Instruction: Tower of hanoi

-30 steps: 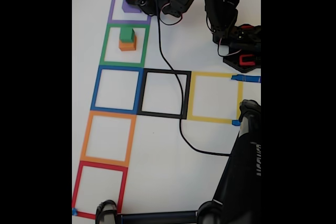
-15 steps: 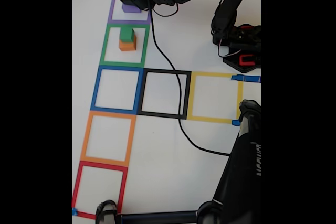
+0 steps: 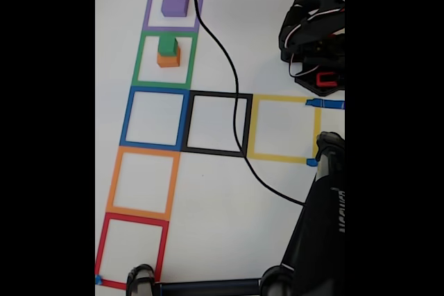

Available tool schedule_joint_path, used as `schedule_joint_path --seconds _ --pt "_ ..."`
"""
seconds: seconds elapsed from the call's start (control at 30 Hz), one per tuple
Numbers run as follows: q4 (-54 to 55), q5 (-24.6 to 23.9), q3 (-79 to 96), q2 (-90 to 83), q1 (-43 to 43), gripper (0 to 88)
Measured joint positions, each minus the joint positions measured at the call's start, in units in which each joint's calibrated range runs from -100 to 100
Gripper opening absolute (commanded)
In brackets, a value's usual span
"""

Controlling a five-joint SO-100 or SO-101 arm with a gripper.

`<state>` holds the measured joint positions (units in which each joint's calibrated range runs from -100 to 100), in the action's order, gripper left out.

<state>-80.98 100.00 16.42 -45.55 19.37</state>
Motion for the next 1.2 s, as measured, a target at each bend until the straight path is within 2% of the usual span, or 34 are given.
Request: schedule_joint_path --seconds 0.2,0.37,0.47,0.73,0.93,1.2 --pt "-10.5 0.0 -13.9 1.9 -6.1 1.2" --pt "-10.3 0.0 -13.5 1.8 -10.6 1.2" --pt "-5.6 0.0 -7.0 0.3 -12.1 1.2" --pt "18.4 -0.4 20.6 -3.9 -12.8 1.2" --pt "47.3 -0.4 42.9 -3.0 -14.0 1.2" --pt "78.8 -0.4 58.7 6.5 -15.6 1.2"
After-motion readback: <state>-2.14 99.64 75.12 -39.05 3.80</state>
